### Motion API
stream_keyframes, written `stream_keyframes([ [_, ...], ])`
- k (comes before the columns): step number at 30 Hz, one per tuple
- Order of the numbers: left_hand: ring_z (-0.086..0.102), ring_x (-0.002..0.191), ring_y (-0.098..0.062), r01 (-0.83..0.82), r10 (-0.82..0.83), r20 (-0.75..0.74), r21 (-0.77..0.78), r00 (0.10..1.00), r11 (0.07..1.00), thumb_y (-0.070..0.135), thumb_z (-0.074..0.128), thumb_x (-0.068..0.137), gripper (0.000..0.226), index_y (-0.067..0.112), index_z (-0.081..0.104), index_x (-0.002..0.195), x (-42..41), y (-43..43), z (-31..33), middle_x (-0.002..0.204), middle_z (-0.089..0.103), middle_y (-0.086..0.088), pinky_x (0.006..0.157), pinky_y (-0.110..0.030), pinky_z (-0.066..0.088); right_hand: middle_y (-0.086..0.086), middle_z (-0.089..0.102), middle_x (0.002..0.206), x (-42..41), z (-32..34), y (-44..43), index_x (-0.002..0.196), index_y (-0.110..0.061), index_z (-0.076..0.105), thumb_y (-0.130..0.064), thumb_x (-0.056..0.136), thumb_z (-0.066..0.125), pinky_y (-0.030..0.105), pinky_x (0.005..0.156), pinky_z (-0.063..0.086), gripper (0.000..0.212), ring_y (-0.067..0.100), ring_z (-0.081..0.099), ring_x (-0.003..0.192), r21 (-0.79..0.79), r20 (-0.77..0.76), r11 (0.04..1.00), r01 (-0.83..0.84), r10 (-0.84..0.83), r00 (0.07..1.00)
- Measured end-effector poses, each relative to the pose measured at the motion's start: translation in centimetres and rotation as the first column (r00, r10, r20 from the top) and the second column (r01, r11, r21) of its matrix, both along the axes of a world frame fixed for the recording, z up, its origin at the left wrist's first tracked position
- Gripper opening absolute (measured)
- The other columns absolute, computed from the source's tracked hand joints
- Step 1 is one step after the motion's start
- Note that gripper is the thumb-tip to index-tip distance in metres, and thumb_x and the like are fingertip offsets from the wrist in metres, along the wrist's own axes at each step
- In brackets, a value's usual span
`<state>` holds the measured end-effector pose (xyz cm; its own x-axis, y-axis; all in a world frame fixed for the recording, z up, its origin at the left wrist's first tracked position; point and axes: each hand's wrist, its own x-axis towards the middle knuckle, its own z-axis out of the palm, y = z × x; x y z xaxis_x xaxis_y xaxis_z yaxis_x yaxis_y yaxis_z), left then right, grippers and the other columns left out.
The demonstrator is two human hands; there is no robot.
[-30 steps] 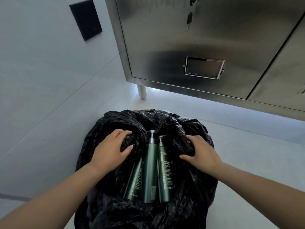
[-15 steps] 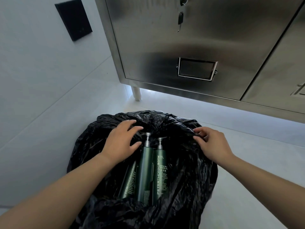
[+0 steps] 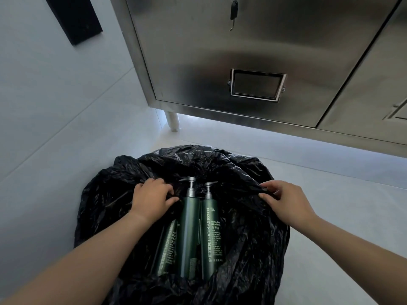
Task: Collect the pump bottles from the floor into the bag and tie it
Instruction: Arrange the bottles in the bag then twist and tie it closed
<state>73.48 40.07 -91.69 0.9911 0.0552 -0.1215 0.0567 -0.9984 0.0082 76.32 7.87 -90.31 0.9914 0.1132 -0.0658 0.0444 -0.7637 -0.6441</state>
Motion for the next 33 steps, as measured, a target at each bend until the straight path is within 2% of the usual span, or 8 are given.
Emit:
stream_keyframes([
  [6, 0.058, 0.084, -0.022, -0.125, 0.216, 0.172, -0.426, 0.961, 0.896, 0.034, 0.069, 0.081, 0.017, 0.018, 0.065, 0.085, -0.6, 2.1, 1.7, 0.082, 0.055, 0.004, 0.069, -0.030, 0.041, -0.006, 0.054, 0.107, 1.3, 1.1, 2.0, 0.119, -0.023, 0.059, -0.039, 0.075, 0.072, 0.025, 0.084, 0.042, 0.048, 0.011, 0.054, 0.093, -0.106, 0.100, 0.986, -0.126, 0.137, 0.986],
  [10, 0.051, 0.082, -0.016, -0.130, 0.255, 0.204, -0.483, 0.945, 0.866, 0.026, 0.069, 0.082, 0.014, 0.023, 0.056, 0.085, -1.5, 3.1, 2.7, 0.087, 0.054, 0.004, 0.070, -0.031, 0.038, -0.001, 0.050, 0.128, 3.3, 1.4, 6.6, 0.125, -0.021, 0.055, -0.042, 0.078, 0.068, 0.032, 0.101, 0.038, 0.054, 0.018, 0.049, 0.117, -0.145, 0.174, 0.954, -0.262, 0.285, 0.943],
  [14, 0.056, 0.088, -0.019, -0.098, 0.136, 0.055, -0.437, 0.989, 0.894, 0.018, 0.069, 0.080, 0.024, 0.033, 0.050, 0.081, -2.8, 3.7, 3.2, 0.088, 0.053, 0.005, 0.073, -0.028, 0.039, 0.006, 0.038, 0.144, 4.3, -1.0, 9.2, 0.136, -0.020, 0.043, -0.037, 0.080, 0.067, 0.035, 0.106, 0.033, 0.064, 0.024, 0.038, 0.131, -0.256, -0.013, 0.918, -0.303, 0.311, 0.950],
  [16, 0.056, 0.098, -0.019, -0.087, 0.111, 0.033, -0.418, 0.993, 0.904, 0.019, 0.070, 0.079, 0.021, 0.032, 0.056, 0.088, -2.9, 3.3, 3.5, 0.097, 0.055, 0.005, 0.083, -0.030, 0.043, 0.008, 0.049, 0.135, 4.7, -2.0, 8.8, 0.133, -0.019, 0.046, -0.030, 0.081, 0.067, 0.035, 0.097, 0.039, 0.058, 0.027, 0.047, 0.123, -0.304, -0.081, 0.910, -0.281, 0.269, 0.960],
  [22, 0.051, 0.111, -0.015, 0.074, 0.006, 0.312, -0.243, 0.950, 0.967, 0.032, 0.066, 0.075, 0.026, 0.034, 0.058, 0.099, -1.1, -2.1, 4.2, 0.110, 0.057, 0.013, 0.099, -0.050, 0.035, 0.004, 0.072, 0.101, 5.5, -2.7, 6.4, 0.106, -0.020, 0.068, -0.020, 0.079, 0.068, 0.033, 0.085, 0.047, 0.027, 0.026, 0.062, 0.100, -0.166, 0.031, 0.972, -0.167, 0.174, 0.984],
  [25, 0.049, 0.116, -0.012, 0.108, -0.072, 0.174, -0.206, 0.982, 0.972, 0.045, 0.056, 0.083, 0.030, 0.037, 0.051, 0.111, -0.7, -5.3, 2.0, 0.118, 0.053, 0.015, 0.105, -0.055, 0.026, 0.002, 0.073, 0.096, 5.4, -2.9, 5.6, 0.100, -0.020, 0.070, -0.020, 0.079, 0.069, 0.033, 0.086, 0.047, 0.021, 0.022, 0.064, 0.095, -0.081, 0.039, 0.982, -0.169, 0.173, 0.984],
  [29, 0.039, 0.130, -0.018, -0.061, 0.042, -0.157, -0.123, 0.987, 0.991, 0.066, 0.045, 0.083, 0.066, 0.027, 0.039, 0.135, -1.2, -6.4, -2.1, 0.138, 0.045, 0.004, 0.111, -0.056, 0.022, -0.002, 0.073, 0.093, 5.0, -3.2, 4.7, 0.099, -0.022, 0.071, -0.023, 0.080, 0.068, 0.028, 0.083, 0.046, 0.019, 0.018, 0.064, 0.091, -0.033, 0.067, 0.987, -0.158, 0.160, 0.985],
  [33, 0.026, 0.140, -0.018, -0.124, 0.104, -0.200, -0.088, 0.974, 0.988, 0.076, 0.039, 0.078, 0.086, 0.024, 0.023, 0.146, -2.1, -6.3, -4.4, 0.151, 0.033, 0.002, 0.115, -0.055, 0.003, -0.003, 0.072, 0.091, 4.8, -3.1, 4.4, 0.099, -0.024, 0.071, -0.025, 0.081, 0.068, 0.023, 0.079, 0.042, 0.018, 0.017, 0.063, 0.090, -0.010, 0.069, 0.992, -0.129, 0.129, 0.989],
])
